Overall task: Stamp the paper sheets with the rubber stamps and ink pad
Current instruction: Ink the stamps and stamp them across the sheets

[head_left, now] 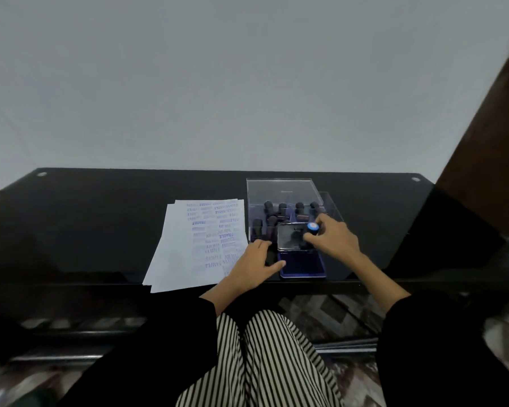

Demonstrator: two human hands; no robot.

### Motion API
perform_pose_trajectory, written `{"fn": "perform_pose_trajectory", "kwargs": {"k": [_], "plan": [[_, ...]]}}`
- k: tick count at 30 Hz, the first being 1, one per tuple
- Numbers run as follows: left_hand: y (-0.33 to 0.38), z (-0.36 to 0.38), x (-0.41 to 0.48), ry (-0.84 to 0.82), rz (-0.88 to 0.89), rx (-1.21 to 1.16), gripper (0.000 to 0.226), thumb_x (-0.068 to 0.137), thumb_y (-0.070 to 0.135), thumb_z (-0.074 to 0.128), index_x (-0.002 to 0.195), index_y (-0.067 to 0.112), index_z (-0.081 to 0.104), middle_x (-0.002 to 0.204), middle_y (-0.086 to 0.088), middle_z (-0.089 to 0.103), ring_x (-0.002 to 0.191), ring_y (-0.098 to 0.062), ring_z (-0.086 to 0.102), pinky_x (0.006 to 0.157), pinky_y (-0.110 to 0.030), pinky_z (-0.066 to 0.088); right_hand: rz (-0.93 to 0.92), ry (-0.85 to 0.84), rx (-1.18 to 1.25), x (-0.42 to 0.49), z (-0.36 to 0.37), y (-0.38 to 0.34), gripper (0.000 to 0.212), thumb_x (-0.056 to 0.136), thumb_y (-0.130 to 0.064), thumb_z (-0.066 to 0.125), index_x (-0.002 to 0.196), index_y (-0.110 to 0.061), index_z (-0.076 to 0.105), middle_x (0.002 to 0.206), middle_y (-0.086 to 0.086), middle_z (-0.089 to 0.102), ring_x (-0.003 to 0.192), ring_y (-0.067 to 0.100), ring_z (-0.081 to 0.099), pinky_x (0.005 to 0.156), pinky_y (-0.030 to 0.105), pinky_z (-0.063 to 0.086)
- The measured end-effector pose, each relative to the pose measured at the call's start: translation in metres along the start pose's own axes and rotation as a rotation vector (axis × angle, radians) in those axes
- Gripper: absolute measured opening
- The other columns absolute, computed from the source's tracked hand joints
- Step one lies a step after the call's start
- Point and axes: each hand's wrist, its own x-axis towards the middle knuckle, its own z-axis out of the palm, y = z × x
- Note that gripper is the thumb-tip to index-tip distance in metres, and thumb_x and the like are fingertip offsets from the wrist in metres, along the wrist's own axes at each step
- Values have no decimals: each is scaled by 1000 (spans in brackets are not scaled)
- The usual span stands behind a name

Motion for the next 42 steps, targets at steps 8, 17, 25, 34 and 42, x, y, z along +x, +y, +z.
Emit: {"fn": "perform_pose_trajectory", "kwargs": {"k": [8,17,25,34,42], "plan": [[-3,25,3,-11,-17,78,81,78,54,63,138,7,35,135,-7,41,127,-21,38,107,-30,32,-19,-38,-190,-19,19,21,30,81,-43,59,93,-20,43,90,4,56,81,22,50,67,29,36],[-10,43,8,41,10,182,87,77,62,60,142,13,31,143,-7,32,134,-21,30,113,-33,23,-131,64,-281,-13,25,27,31,84,-41,55,107,-20,52,92,6,67,88,26,62,64,28,41],[-12,48,9,75,-16,173,85,77,61,60,143,16,30,145,-6,30,134,-21,28,112,-32,19,-89,-13,-143,-9,29,25,28,82,-31,58,104,-18,47,87,3,57,80,23,53,66,28,39],[-11,48,9,71,-17,166,85,78,60,59,143,16,30,145,-6,29,135,-21,27,112,-32,18,-144,-21,-242,-4,42,21,16,87,-27,51,84,-17,39,78,7,55,71,26,52,61,30,39],[-12,49,8,81,-9,158,84,78,61,59,143,16,30,145,-6,29,135,-21,26,113,-32,18,-142,202,-300,-6,67,24,19,98,-27,41,84,-15,36,81,12,64,72,31,61,55,33,39]]}}
